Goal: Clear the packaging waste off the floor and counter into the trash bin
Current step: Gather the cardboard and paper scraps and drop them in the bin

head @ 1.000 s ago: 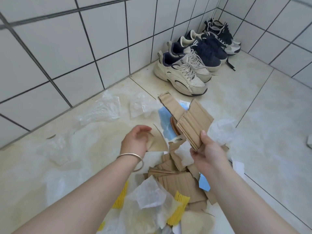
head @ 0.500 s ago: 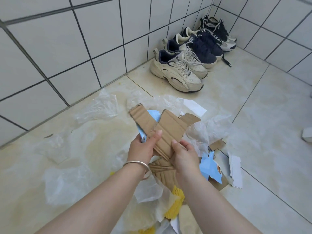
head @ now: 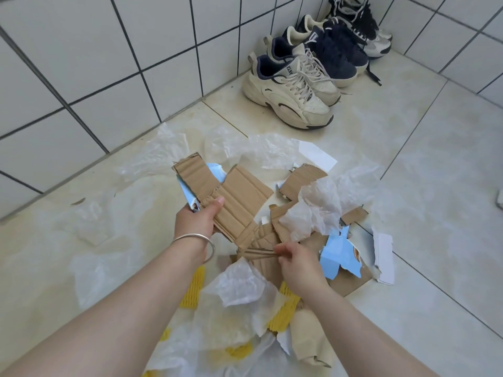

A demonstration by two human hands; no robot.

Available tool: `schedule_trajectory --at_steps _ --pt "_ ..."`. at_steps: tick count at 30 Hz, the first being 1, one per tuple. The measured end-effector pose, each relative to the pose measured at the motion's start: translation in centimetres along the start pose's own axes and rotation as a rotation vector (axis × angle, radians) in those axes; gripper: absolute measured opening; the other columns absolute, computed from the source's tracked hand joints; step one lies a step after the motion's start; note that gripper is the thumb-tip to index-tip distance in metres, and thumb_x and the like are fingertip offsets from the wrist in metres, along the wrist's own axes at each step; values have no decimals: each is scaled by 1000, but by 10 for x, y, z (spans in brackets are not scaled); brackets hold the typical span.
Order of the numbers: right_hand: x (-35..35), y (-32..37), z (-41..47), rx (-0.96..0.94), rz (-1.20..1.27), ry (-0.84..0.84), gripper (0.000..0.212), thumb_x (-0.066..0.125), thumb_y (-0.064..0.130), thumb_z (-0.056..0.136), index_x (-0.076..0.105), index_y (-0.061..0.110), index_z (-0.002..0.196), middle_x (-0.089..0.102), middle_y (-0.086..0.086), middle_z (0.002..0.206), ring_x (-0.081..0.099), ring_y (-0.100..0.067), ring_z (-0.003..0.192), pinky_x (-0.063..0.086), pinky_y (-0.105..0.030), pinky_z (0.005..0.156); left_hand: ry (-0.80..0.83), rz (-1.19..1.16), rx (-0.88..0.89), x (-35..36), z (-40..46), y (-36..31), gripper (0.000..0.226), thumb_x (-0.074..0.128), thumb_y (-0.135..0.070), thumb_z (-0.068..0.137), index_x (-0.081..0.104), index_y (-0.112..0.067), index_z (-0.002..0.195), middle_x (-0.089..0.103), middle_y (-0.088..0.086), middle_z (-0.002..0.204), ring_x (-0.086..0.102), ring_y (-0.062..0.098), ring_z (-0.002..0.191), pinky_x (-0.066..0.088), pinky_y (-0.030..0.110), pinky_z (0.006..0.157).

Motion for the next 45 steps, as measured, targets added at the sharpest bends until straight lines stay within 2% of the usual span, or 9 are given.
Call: schedule_trajectory --at_steps 4,10,27,32,35,38,40,43,45 --pt "9 -3 4 -210 -496 43 50 60 29 84 45 21 132 43 3 133 39 -19 122 39 -30 100 -59 7 -10 -14 8 6 14 66 -8 83 60 -19 75 65 3 77 65 13 57 57 22 53" --pt "10 6 9 -259 -765 5 60 71 47 71 44 18 116 42 -4 123 42 -23 110 40 -33 91 -65 17 -46 -15 9 17 15 66 -9 83 60 -19 75 64 1 76 62 17 66 55 29 69" --pt "25 11 6 -343 -987 110 61 67 52 74 50 14 118 49 -4 120 40 -23 116 32 -33 97 0 56 -85 -10 -1 28 13 67 -9 82 62 -19 76 67 3 80 65 20 71 55 30 75" --pt "0 19 4 -196 -585 216 45 73 32 75 54 16 113 59 0 101 55 -22 95 42 -31 78 21 46 -78 -10 -3 24 13 66 -9 83 61 -19 77 67 2 79 67 15 64 58 24 58" --pt "-31 26 6 -171 -307 216 15 69 32 80 64 27 93 58 8 79 59 -18 86 44 -24 62 31 16 -67 -9 -6 19 14 66 -8 83 60 -18 76 66 1 76 66 4 46 56 18 47" --pt "-64 29 9 -138 -101 165 19 66 34 84 65 26 101 67 7 97 62 -15 94 45 -20 72 33 -10 -65 -8 -7 13 13 66 -8 83 61 -18 76 67 2 76 66 4 46 58 20 51" --pt "-83 31 10 -103 152 124 7 66 29 86 65 25 92 71 5 97 65 -12 87 49 -23 75 26 -38 -66 -8 -6 9 12 66 -8 83 61 -17 76 67 2 76 66 5 48 58 22 56" --pt "-90 38 12 -9 664 159 15 63 24 87 67 15 98 72 -6 104 68 -19 94 52 -34 82 52 -63 -69 -5 -8 3 10 66 -8 83 62 -16 77 68 3 75 67 6 47 59 25 59" --pt "-84 50 15 6 811 196 18 61 24 87 66 14 102 70 -3 108 63 -19 103 48 -39 90 82 -84 -79 0 -14 -1 10 66 -8 83 64 -16 78 70 0 69 67 7 49 58 27 63"
Point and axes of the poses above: each hand's wrist, its own z-axis towards the middle knuckle, its own x-axis out of the palm, y = z × x, the point moved 4 cm from there along z, towards the middle knuckle
